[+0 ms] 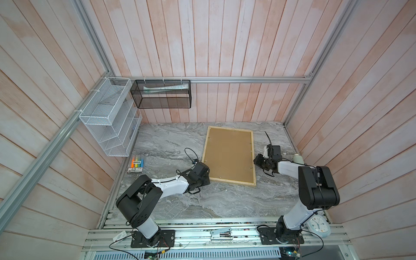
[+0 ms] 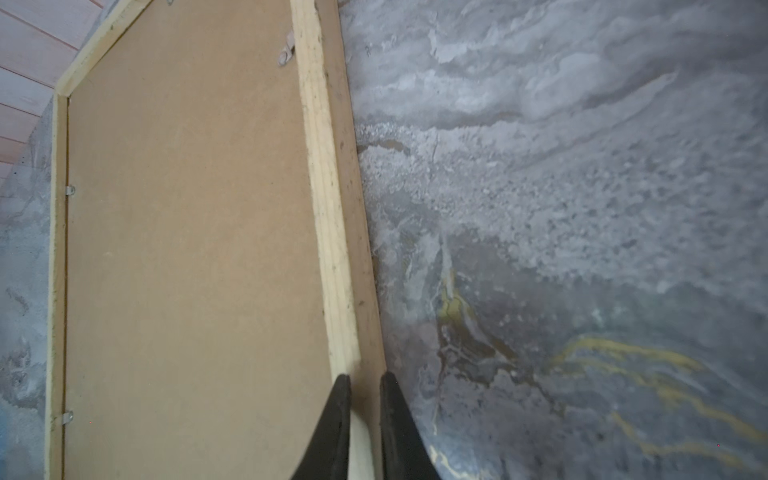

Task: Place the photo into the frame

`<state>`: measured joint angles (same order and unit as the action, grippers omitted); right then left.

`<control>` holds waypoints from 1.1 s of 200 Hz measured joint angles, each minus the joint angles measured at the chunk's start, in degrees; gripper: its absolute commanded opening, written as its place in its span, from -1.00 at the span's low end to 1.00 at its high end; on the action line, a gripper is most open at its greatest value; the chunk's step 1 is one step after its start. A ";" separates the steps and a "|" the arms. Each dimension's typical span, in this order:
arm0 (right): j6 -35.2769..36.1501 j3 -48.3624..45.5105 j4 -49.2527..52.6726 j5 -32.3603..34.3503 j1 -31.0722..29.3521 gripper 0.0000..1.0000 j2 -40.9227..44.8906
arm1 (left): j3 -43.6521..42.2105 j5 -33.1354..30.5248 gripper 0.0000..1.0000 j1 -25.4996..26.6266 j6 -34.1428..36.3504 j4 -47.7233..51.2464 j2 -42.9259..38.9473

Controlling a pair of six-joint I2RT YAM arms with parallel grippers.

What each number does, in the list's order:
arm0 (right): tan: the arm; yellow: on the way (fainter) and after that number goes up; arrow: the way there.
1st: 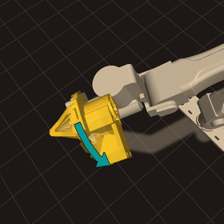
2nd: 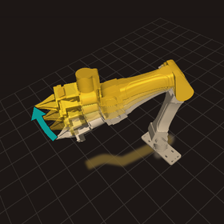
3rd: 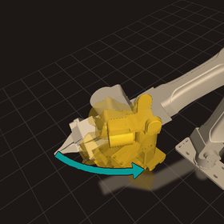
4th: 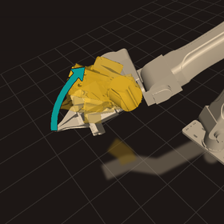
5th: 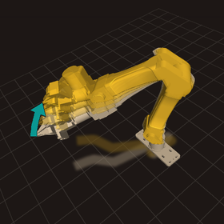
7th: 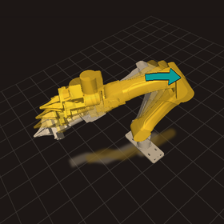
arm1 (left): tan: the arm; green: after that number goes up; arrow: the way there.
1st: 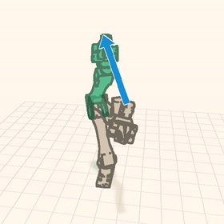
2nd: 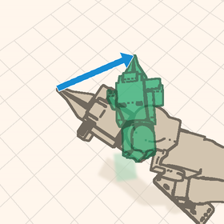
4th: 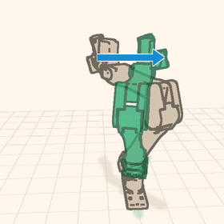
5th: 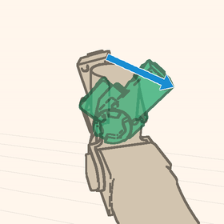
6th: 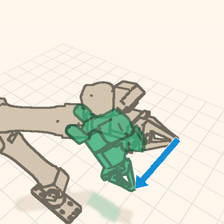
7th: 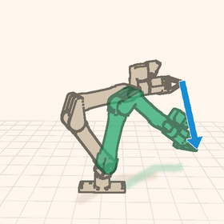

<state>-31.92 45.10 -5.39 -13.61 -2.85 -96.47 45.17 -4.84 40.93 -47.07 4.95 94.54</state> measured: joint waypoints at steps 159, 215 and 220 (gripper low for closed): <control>8.50 -6.03 2.93 -8.22 -9.29 -0.18 9.94 | 7.63 1.64 0.17 -8.13 8.94 -1.49 6.16; 11.43 -6.03 4.48 -13.84 -11.41 -0.25 9.01 | 3.52 2.29 0.11 -3.96 7.13 -0.35 2.84; 11.65 -6.03 4.76 -14.23 -11.54 -0.26 8.92 | 3.17 2.60 0.10 -3.58 6.88 -0.33 2.84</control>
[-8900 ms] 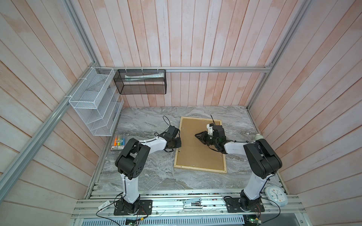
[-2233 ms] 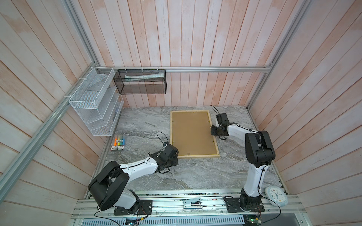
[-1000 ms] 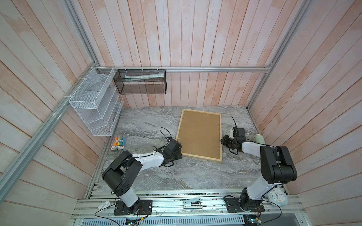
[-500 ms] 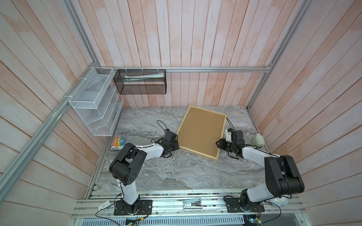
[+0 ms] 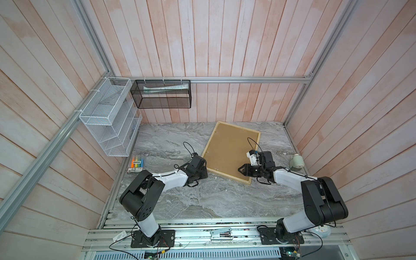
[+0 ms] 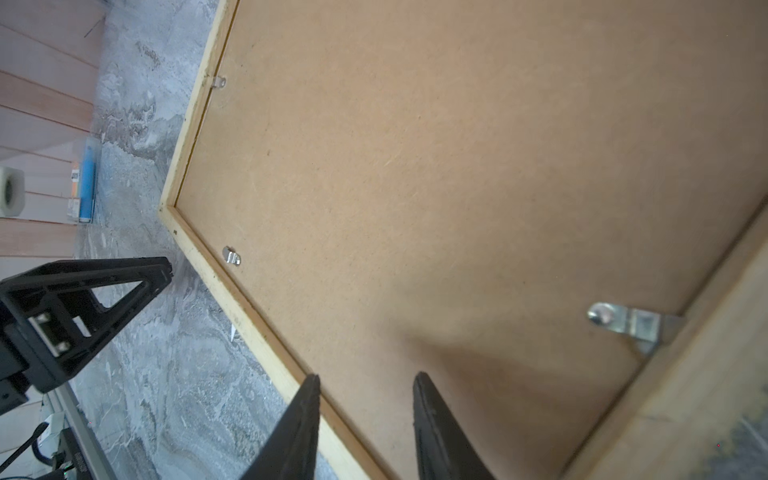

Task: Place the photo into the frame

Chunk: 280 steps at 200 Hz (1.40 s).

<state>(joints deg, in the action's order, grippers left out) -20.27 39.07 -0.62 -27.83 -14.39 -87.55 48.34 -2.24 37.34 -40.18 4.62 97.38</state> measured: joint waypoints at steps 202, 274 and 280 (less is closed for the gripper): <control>2.34 -1.79 1.73 -7.17 -5.31 -0.35 -1.22 | 3.67 1.73 0.04 -1.27 1.46 -1.90 4.13; 0.76 1.77 -2.01 -11.02 -14.03 -0.37 -7.85 | 4.00 1.16 0.04 -6.05 4.11 -2.62 4.79; 0.26 2.01 -2.69 -11.54 -14.71 -0.38 -8.46 | 4.00 0.94 0.04 -6.32 4.33 -2.67 4.83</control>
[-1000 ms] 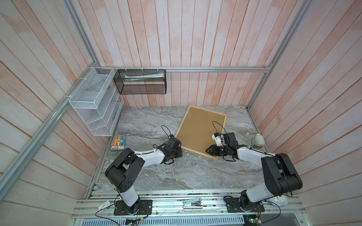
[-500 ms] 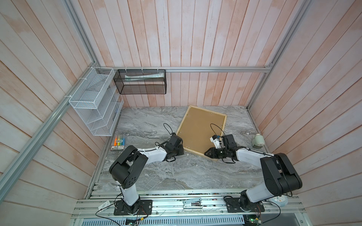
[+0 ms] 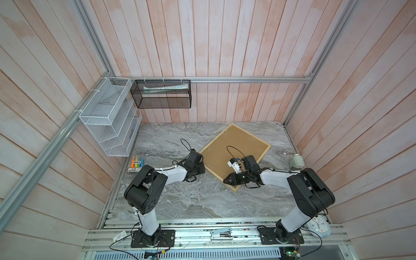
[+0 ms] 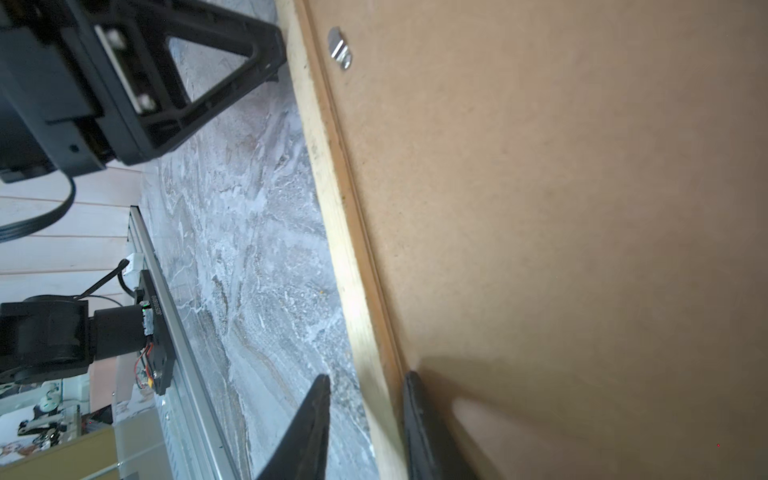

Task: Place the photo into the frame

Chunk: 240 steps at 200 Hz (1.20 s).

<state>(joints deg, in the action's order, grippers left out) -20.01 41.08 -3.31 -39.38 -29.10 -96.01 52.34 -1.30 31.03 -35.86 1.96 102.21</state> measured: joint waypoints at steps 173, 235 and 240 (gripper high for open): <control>-18.58 10.99 -23.28 -8.83 -7.82 -0.42 -15.85 | 1.95 -1.20 0.01 -1.53 2.86 -0.35 1.77; -20.48 5.88 -27.02 -9.38 2.84 -0.40 -6.99 | -1.86 -0.61 0.01 -0.42 2.84 6.49 -4.94; -20.46 5.55 -26.97 -9.40 3.78 -0.40 -6.27 | -2.01 -0.63 0.01 -0.22 2.80 6.71 -5.46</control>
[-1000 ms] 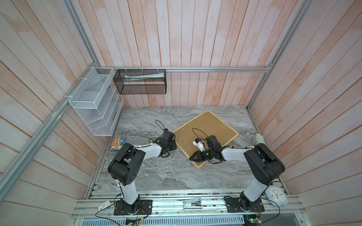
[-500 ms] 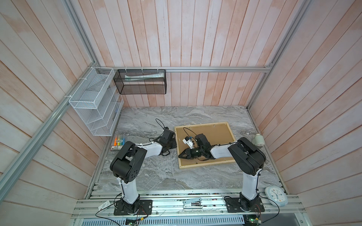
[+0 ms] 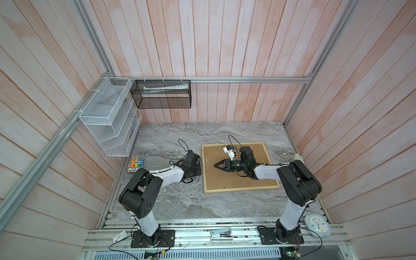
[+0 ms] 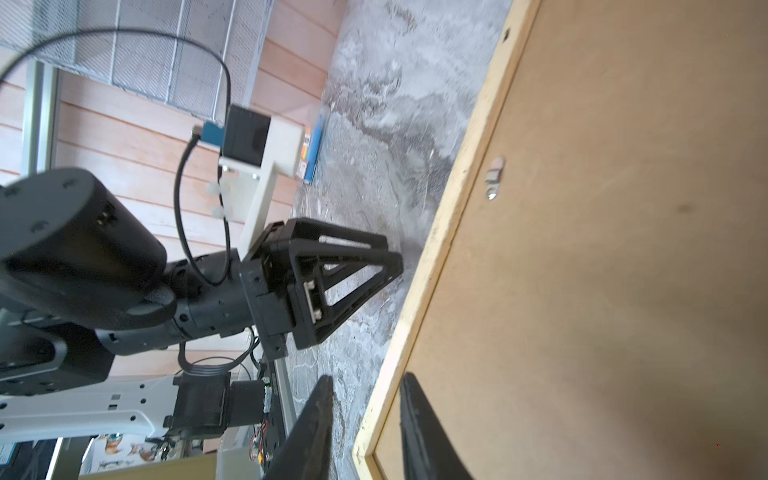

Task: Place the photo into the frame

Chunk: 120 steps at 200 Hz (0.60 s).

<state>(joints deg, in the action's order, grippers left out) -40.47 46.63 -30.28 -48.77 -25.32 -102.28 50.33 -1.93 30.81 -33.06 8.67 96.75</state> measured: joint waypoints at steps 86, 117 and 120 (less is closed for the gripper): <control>2.16 -1.92 3.32 0.02 6.62 -0.36 5.75 | -0.22 0.04 0.05 5.27 -1.42 0.76 -1.57; 2.43 -1.92 3.80 0.04 6.73 -0.32 5.75 | -0.22 0.26 0.01 5.64 -1.57 0.85 0.48; 2.43 -1.95 3.82 0.04 6.73 -0.32 5.75 | -0.22 0.39 0.01 5.66 -1.64 0.81 0.63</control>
<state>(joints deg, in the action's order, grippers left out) -38.04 44.69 -26.46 -48.73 -18.59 -96.53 50.11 -1.54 36.47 -34.70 9.47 97.38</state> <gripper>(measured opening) 0.334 0.511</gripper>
